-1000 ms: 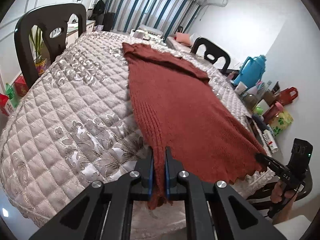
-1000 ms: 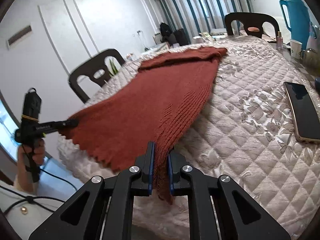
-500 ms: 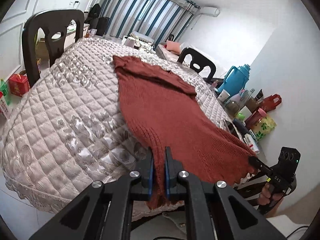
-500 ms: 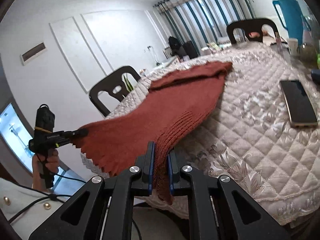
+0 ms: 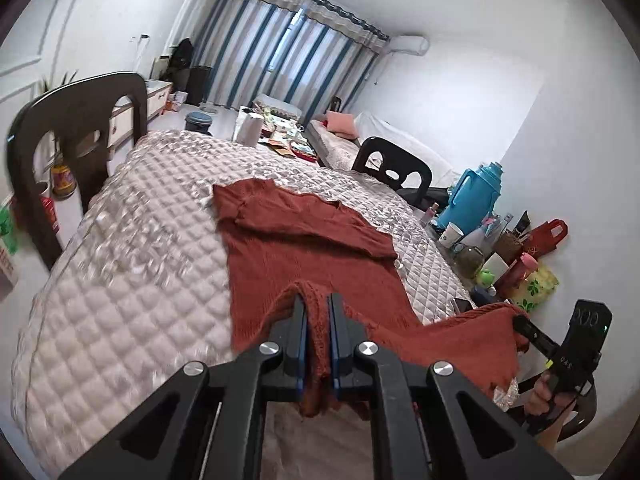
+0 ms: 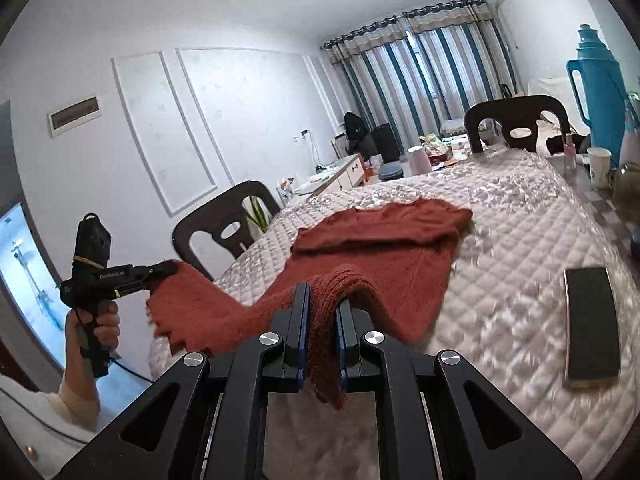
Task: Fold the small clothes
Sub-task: 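Lift the hem with both grippers and carry it toward the collar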
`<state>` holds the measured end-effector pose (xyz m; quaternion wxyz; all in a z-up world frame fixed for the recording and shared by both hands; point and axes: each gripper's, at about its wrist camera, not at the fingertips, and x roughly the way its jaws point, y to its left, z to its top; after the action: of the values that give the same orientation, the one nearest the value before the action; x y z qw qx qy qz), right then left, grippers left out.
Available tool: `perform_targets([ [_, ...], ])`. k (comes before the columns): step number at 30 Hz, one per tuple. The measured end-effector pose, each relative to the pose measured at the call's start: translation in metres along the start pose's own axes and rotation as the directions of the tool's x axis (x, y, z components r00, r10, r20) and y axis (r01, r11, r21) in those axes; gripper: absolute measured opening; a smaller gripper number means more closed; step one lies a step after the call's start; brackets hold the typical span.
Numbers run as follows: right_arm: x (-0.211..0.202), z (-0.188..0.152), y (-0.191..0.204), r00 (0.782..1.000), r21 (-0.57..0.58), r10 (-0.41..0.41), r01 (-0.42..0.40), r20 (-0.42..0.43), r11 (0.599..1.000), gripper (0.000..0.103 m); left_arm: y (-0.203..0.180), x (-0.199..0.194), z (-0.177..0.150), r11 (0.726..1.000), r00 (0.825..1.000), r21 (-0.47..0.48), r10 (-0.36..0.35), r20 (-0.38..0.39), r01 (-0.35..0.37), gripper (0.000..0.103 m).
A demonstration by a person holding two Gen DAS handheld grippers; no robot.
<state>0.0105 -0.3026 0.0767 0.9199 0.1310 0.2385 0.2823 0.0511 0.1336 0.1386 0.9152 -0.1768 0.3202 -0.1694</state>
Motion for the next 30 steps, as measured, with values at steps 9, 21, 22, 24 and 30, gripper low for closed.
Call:
perform_targets([
  [9,0.047,0.046,-0.022,0.999,-0.003,-0.04,0.04,-0.016,0.999,0.011,0.014,0.052,0.052,0.999,1.0,-0.037,0.017,-0.025,-0.018,0.01],
  [21,0.121,0.095,-0.054,0.993,0.002,-0.083,0.084,-0.081,0.996,0.011,0.03,0.122,0.104,0.996,0.998,-0.09,0.023,-0.059,-0.028,0.01],
  [22,0.125,0.098,-0.057,0.993,0.004,-0.087,0.087,-0.084,0.996,0.011,0.032,0.127,0.108,0.995,0.998,-0.095,0.026,-0.063,-0.032,0.01],
  [24,0.136,0.106,-0.065,0.992,0.014,-0.085,0.086,-0.093,0.996,0.011,0.036,0.137,0.117,0.993,0.997,-0.11,0.033,-0.066,-0.04,0.01],
  [30,0.168,0.125,-0.086,0.989,0.057,-0.085,0.092,-0.121,0.994,0.011,0.046,0.167,0.139,0.988,0.994,-0.129,0.068,-0.085,-0.079,0.011],
])
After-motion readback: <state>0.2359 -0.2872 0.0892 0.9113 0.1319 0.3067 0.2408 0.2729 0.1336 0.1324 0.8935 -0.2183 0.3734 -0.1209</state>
